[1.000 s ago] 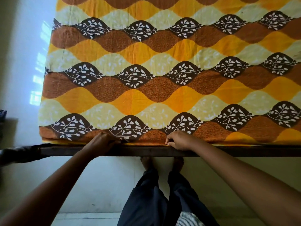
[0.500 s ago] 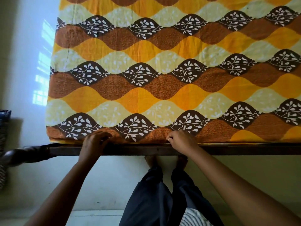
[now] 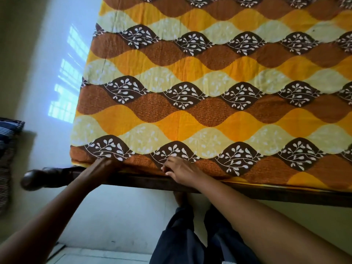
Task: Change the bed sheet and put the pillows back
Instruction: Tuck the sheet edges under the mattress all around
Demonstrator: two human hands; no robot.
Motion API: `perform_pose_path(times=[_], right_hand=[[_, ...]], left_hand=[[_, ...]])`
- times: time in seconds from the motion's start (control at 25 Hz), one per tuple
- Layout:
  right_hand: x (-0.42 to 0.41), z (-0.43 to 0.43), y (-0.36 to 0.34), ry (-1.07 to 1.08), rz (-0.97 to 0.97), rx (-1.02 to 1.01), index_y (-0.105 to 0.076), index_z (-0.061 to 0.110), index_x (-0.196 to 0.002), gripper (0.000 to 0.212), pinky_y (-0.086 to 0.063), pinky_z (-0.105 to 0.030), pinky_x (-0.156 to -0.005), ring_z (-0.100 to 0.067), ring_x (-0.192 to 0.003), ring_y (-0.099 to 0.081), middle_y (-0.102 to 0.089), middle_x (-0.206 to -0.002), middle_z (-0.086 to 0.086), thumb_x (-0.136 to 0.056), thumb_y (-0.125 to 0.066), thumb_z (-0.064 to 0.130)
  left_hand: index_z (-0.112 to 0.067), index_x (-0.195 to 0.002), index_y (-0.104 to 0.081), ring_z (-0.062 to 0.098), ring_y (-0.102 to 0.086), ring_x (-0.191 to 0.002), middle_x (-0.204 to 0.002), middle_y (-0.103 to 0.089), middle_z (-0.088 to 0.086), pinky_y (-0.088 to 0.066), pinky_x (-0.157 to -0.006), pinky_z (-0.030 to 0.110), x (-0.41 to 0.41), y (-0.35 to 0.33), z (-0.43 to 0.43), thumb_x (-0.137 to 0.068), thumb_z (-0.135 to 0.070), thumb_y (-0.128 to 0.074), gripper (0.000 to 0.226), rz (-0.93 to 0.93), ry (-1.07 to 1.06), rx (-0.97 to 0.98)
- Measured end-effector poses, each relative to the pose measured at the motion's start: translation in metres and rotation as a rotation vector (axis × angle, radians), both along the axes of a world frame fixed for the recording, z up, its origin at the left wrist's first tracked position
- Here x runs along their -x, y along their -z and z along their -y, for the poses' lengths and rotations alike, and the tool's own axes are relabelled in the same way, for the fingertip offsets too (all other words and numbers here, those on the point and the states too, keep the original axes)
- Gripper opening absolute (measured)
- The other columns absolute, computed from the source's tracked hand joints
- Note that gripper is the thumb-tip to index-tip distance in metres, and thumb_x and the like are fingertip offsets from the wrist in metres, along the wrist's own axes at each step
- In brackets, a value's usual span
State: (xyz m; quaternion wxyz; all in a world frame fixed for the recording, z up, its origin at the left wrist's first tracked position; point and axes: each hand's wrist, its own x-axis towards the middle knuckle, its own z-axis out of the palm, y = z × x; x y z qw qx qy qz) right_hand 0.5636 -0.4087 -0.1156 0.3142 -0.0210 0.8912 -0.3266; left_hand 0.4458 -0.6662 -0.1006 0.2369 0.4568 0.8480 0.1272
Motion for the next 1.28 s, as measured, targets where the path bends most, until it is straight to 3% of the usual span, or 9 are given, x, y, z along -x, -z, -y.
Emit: perform_pose_path(times=[0.04,0.12,0.24,0.44,0.64,0.84,1.0,1.12,1.28], right_hand=[[0.002,-0.002,0.0,-0.074,0.023,-0.04,-0.056,0.018,-0.121,0.029,-0.04,-0.036,-0.094,-0.02,-0.119,-0.042,-0.044,-0.129,-0.002,-0.097,-0.046,0.028],[0.004,-0.001,-0.001,-0.158,0.087,-0.121,-0.057,0.022,-0.125,0.034,-0.034,-0.038,-0.098,-0.021,-0.119,-0.037,-0.039,-0.129,-0.002,-0.099,-0.039,0.034],[0.003,0.004,-0.006,-0.018,0.157,-0.066,-0.061,0.021,-0.122,0.033,-0.034,-0.037,-0.096,-0.019,-0.113,-0.036,-0.039,-0.116,0.0,-0.097,-0.043,0.033],[-0.026,-0.023,-0.036,0.42,0.074,0.107,-0.061,0.018,-0.119,0.027,-0.03,-0.015,-0.06,0.002,-0.075,-0.036,-0.048,-0.115,-0.005,-0.096,-0.047,0.022],[-0.098,-0.108,-0.074,0.604,0.097,0.014,-0.057,0.017,-0.124,0.029,-0.032,-0.009,-0.055,0.003,-0.071,-0.042,-0.051,-0.12,-0.006,-0.096,-0.048,0.019],[-0.166,-0.198,-0.092,0.924,0.04,0.014,-0.056,0.012,-0.125,0.03,-0.035,-0.001,-0.06,-0.008,-0.103,-0.053,-0.056,-0.128,-0.005,-0.097,-0.047,0.019],[-0.216,-0.274,-0.098,1.103,-0.024,0.042,-0.054,0.014,-0.127,0.032,-0.043,-0.018,-0.071,-0.017,-0.115,-0.054,-0.057,-0.129,-0.004,-0.098,-0.044,0.025],[-0.255,-0.339,-0.103,1.143,-0.061,0.01,-0.053,0.015,-0.129,0.034,-0.044,-0.023,-0.079,-0.017,-0.114,-0.057,-0.058,-0.13,-0.003,-0.099,-0.044,0.027],[-0.282,-0.422,-0.094,1.187,-0.115,-0.015,-0.054,0.012,-0.128,0.034,-0.046,-0.027,-0.087,-0.02,-0.118,-0.055,-0.057,-0.131,-0.005,-0.099,-0.043,0.027]], left_hand=[[-0.012,-0.081,-0.072,0.012,-0.064,-0.067,-0.074,-0.068,-0.001,-0.046,-0.07,0.019,-0.004,0.005,-0.001,-0.086,-0.011,-0.062,0.011,0.025,-0.086,0.016],[-0.011,-0.08,-0.067,0.013,-0.06,-0.078,-0.082,-0.065,0.0,-0.046,-0.08,0.029,-0.01,0.007,-0.007,-0.097,-0.039,-0.04,0.043,0.184,-0.285,0.26],[-0.013,-0.089,-0.066,0.017,-0.062,-0.077,-0.086,-0.067,0.006,-0.047,-0.067,0.028,-0.021,-0.004,-0.026,-0.097,-0.037,-0.041,0.036,0.196,-0.281,0.39],[-0.01,-0.1,-0.066,0.015,-0.059,-0.071,-0.091,-0.069,0.007,-0.048,-0.063,0.025,-0.058,-0.03,-0.078,-0.096,-0.015,-0.045,0.021,0.186,-0.351,0.176],[-0.012,-0.119,-0.06,0.016,-0.064,-0.079,-0.102,-0.069,0.01,-0.051,-0.067,0.024,-0.101,-0.039,-0.152,-0.094,-0.017,-0.051,0.026,0.396,-0.435,-0.004],[-0.02,-0.134,-0.044,0.012,-0.057,-0.089,-0.122,-0.056,0.003,-0.044,-0.067,0.02,-0.137,-0.045,-0.256,-0.095,-0.025,-0.05,0.04,0.499,-0.357,0.045],[-0.016,-0.136,-0.042,0.024,-0.055,-0.113,-0.136,-0.044,0.001,-0.047,-0.09,0.036,-0.176,-0.051,-0.35,-0.092,-0.044,-0.046,0.052,0.442,-0.321,-0.028],[-0.018,-0.144,-0.031,0.026,-0.034,-0.134,-0.149,-0.032,0.009,-0.033,-0.106,0.041,-0.226,-0.048,-0.417,-0.095,-0.039,-0.046,0.056,0.376,-0.381,-0.027],[-0.026,-0.148,-0.017,0.02,-0.01,-0.144,-0.157,-0.011,-0.001,-0.01,-0.117,0.042,-0.28,-0.035,-0.495,-0.081,-0.07,-0.022,0.08,0.23,-0.372,-0.065]])
